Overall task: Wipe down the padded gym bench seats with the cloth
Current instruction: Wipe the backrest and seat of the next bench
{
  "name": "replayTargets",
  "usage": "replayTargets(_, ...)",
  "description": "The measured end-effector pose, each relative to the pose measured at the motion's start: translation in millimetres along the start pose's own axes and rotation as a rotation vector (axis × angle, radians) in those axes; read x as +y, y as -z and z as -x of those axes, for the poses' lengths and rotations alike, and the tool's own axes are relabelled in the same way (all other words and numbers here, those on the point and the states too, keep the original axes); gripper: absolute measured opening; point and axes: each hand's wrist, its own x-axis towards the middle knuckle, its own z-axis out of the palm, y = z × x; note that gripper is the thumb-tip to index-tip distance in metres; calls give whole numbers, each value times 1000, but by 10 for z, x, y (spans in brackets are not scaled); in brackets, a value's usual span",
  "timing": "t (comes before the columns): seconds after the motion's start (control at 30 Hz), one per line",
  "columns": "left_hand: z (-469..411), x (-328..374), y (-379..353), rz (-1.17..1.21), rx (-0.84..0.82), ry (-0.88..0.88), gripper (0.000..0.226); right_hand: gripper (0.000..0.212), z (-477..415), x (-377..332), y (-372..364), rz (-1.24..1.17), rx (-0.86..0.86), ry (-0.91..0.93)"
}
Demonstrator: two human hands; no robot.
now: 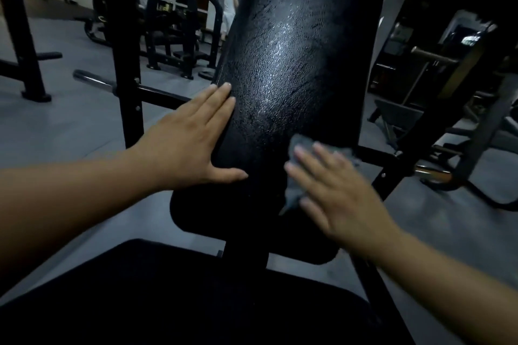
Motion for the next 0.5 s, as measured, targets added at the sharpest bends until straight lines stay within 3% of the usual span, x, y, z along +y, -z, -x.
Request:
replayTargets(0.1, 1, -61, 52, 2, -62, -43, 128, 54, -520, -110, -35, -22, 73, -238)
replayTargets(0.13, 30, -79, 84, -9, -92, -73, 125, 54, -600, -302, -72, -29, 69, -214)
replayTargets(0.23, 202, -104, 228, -35, -174, -175, 110, 54, -256, -686, -182, -15, -59, 167)
replayTargets(0.3, 362, -93, 289, -33, -232, -191, 105, 54, -32, -500, -111, -5, -99, 271)
replayTargets(0.4, 627, -62, 285, -1, -279, -191, 103, 54, -342, -207, -67, 22, -34, 97)
replayTargets(0.47, 759, -36, 299, 24, -319, -171, 101, 55, -743, -411, -108, 8, 21, -16)
replayTargets(0.5, 814, -30, 332, 41, -341, -137, 100, 56, -854, -618, -145, -18, 19, 16)
